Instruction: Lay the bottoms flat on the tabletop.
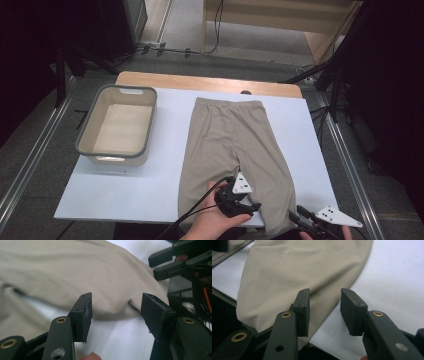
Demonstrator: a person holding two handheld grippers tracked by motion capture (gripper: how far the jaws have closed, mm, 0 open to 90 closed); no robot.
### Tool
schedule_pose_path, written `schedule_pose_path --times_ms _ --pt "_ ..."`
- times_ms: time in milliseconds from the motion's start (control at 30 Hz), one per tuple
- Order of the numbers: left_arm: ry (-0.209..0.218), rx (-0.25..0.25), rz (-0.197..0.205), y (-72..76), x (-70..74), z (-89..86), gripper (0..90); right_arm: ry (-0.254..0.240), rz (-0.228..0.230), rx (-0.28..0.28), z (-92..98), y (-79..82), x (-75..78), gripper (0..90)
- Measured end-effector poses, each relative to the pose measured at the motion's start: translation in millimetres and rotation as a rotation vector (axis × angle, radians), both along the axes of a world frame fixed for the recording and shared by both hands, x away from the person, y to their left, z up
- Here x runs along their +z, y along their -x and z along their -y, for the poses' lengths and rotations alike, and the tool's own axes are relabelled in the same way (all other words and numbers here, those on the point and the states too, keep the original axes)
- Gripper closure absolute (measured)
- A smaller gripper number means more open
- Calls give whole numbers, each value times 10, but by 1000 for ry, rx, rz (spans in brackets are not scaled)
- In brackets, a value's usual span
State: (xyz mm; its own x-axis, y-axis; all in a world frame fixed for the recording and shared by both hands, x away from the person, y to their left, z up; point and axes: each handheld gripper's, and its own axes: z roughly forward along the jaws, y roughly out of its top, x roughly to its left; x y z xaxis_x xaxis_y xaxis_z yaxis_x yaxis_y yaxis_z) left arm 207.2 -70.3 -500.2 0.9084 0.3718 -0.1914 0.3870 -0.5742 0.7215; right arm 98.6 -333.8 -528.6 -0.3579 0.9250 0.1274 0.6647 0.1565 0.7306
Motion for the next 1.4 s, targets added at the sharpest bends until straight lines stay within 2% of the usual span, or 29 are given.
schedule_pose_path --times_ms 133,167,200,267,333,367,467,600,633,667,733,767,800,833,900,933,967,1067,1100,1133,1167,1233,1267,1333,1400 --pt "-82 -22 27 -8 -64 168 523 54 10 -10 -53 -16 2 785" --pt "-96 -24 28 -20 -80 192 566 51 -2 -2 -49 -24 13 862" --pt "-110 -24 27 -43 -93 208 612 37 -13 4 -42 -33 17 876" --pt "-112 -16 24 -90 -93 222 723 16 -28 4 -12 -56 27 881" --pt "-115 -24 5 -146 -65 226 843 11 -21 -14 50 -78 54 881" --pt "-111 -25 8 -170 -51 228 880 6 -14 -28 87 -92 68 882" --pt "-99 -17 -8 -257 -8 232 900 20 14 -92 211 -156 93 882" --pt "-91 -1 -35 -408 -1 255 900 99 22 -172 304 -267 36 882" --pt "-85 5 -42 -434 -5 265 900 105 18 -174 319 -294 4 882" --pt "-83 3 -48 -464 -11 271 900 85 26 -180 328 -300 -8 881" --pt "-80 6 -64 -504 -27 289 900 79 24 -180 323 -295 -3 869" --pt "-79 3 -67 -515 -33 299 900 64 27 -183 308 -272 12 782" --pt "-83 -1 -68 -522 -37 306 900 54 43 -183 282 -236 43 745" --pt "-79 2 -72 -527 -40 313 900 37 62 -158 245 -195 87 719" --pt "-72 3 -84 -547 -48 316 900 -16 94 -83 132 -85 187 736" --pt "-71 2 -84 -558 -50 315 900 -58 94 -30 61 -36 225 760" --pt "-66 4 -90 -562 -55 318 900 -79 91 14 -25 6 246 771" --pt "-66 0 -88 -569 -49 322 900 -85 57 110 -327 34 192 769" --pt "-64 0 -86 -566 -45 323 900 -73 44 131 -429 19 154 738" --pt "-62 0 -85 -565 -39 323 900 -40 34 136 -524 -3 118 681" --pt "-62 1 -85 -563 -32 319 900 13 37 124 -601 -28 89 624" --pt "-49 4 -88 -566 -25 311 900 77 44 93 -686 -79 44 595" --pt "-49 3 -88 -569 -21 304 900 91 37 86 -690 -102 27 611" --pt "-49 -5 -87 -577 -13 289 900 90 40 71 -667 -108 21 730" --pt "-40 -10 -92 -577 -8 279 900 74 23 67 -601 -101 38 840"
